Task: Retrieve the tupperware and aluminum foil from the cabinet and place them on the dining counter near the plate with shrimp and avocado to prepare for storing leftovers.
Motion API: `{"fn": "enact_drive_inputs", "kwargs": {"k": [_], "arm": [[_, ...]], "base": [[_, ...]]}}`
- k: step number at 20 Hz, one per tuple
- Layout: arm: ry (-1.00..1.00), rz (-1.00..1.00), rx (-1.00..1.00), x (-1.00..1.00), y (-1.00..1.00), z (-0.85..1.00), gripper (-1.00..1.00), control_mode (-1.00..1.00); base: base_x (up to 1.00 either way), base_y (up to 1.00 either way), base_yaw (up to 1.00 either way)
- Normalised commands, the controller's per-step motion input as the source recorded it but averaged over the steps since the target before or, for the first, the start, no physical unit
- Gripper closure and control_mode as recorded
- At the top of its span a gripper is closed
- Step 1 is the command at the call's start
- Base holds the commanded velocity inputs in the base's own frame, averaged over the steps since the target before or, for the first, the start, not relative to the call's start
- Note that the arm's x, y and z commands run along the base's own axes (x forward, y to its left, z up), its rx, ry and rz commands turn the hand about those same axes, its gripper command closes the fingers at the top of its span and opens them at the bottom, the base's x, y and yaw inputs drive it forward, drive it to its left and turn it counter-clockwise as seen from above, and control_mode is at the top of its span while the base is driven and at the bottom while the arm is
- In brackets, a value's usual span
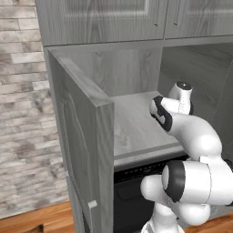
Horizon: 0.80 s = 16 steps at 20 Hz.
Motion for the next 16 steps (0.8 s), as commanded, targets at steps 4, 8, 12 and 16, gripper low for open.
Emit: {"fn": "enact_drive_inputs", "kwargs": {"k": [4, 8, 12, 16], "arm": [[0.05, 0.00, 0.00, 0.21, 0.00, -0.24, -1.00, -1.00], [0.04, 0.00, 0.00, 0.22, 0.00, -0.17, -1.00, -1.00], [0.08, 0.00, 0.00, 0.20, -0.02, -0.08, -1.00, -1.00], [0.08, 0.00, 0.00, 0.17, -0.04, -0.05, -1.00, -1.00]], "base": [[0.00, 0.00, 0.00], [0.00, 0.00, 0.00], [0.00, 0.00, 0.00], [0.00, 0.00, 0.00]]}}
